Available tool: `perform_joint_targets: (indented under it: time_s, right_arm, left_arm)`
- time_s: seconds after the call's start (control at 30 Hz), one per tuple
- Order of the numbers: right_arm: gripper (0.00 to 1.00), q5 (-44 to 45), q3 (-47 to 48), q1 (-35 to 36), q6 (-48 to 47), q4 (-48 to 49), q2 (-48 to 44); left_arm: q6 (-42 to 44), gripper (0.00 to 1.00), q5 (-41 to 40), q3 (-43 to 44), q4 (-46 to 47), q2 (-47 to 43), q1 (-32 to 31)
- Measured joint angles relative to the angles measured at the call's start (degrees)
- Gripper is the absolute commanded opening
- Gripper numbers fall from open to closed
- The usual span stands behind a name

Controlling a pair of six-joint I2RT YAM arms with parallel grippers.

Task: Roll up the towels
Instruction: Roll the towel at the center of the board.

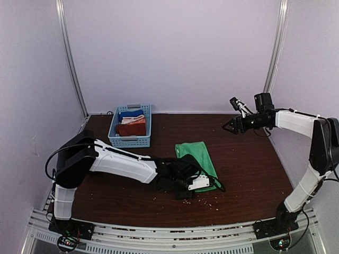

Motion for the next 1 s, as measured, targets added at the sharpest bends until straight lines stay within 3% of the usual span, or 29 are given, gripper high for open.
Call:
perform_joint_targets:
  time_s: [0.3,0.47,0.63,0.87,1.0]
  right_arm:
    - [0.67,-0.24,0.04,0.0,-0.66,-0.44,1.25]
    - [0.66,-0.48,0.66,0.0,-1.36,-3.13,3.65]
    - [0.62,-0.02,7.58,0.0,-5.64,-12.2,3.98]
    - [0.57,-1.7,8.76,0.0,-18.95,-26.01,-6.56]
    - [0.57,-1.55,0.87,0.7,-31.85,-33.2,-14.73]
  left_arm:
    - [0.37,0.29,-1.18,0.04,0.2,0.59,0.0]
    - [0.04,0.07,-0.92,0.09,0.11,0.68,-0.04]
    - [-1.44,0.0,1.25,0.09,0.13,0.7,0.28]
    - [-8.09,0.0,18.43,0.48,-0.04,0.83,5.53]
    - [-14.88,0.0,32.89,0.81,0.5,2.43,9.81]
